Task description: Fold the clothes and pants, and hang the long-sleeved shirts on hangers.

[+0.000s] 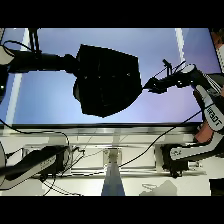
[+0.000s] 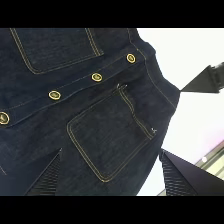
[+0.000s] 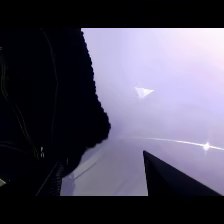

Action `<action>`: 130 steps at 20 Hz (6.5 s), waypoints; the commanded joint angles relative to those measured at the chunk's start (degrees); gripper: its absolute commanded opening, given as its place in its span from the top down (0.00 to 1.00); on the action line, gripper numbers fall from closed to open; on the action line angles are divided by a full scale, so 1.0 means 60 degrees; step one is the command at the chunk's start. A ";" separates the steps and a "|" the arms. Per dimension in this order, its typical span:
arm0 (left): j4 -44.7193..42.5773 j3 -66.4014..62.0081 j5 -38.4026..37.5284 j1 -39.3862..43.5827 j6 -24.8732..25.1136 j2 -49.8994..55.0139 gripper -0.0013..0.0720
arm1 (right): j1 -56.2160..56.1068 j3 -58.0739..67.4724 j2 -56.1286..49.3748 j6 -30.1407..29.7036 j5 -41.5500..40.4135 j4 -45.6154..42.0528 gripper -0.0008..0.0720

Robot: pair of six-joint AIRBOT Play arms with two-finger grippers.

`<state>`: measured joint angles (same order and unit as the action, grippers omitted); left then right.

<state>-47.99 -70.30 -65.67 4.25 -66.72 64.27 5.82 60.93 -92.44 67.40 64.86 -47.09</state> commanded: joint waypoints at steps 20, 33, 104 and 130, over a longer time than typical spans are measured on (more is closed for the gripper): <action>-0.2710 0.4306 -0.0022 -0.1530 0.1249 0.0004 0.29 | -0.0980 0.0193 0.0681 -0.0419 -0.1056 0.0062 0.95; 0.0437 0.5818 0.1195 0.0780 0.4087 0.2579 0.28 | -0.0980 0.0193 0.0685 -0.0401 -0.0882 0.0368 0.95; 0.0353 0.3049 -0.0375 0.2142 0.0146 0.2991 0.04 | 0.0940 0.1421 -0.0994 0.1446 0.1213 -0.1286 0.11; 0.0350 0.0331 0.0634 -0.1169 0.0765 -0.1588 0.04 | 0.1515 0.3832 0.5716 0.6105 -0.0980 -0.6896 0.95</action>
<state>-45.89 -67.53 -62.15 0.36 -62.46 61.36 8.93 83.50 -65.21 95.04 55.96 -78.98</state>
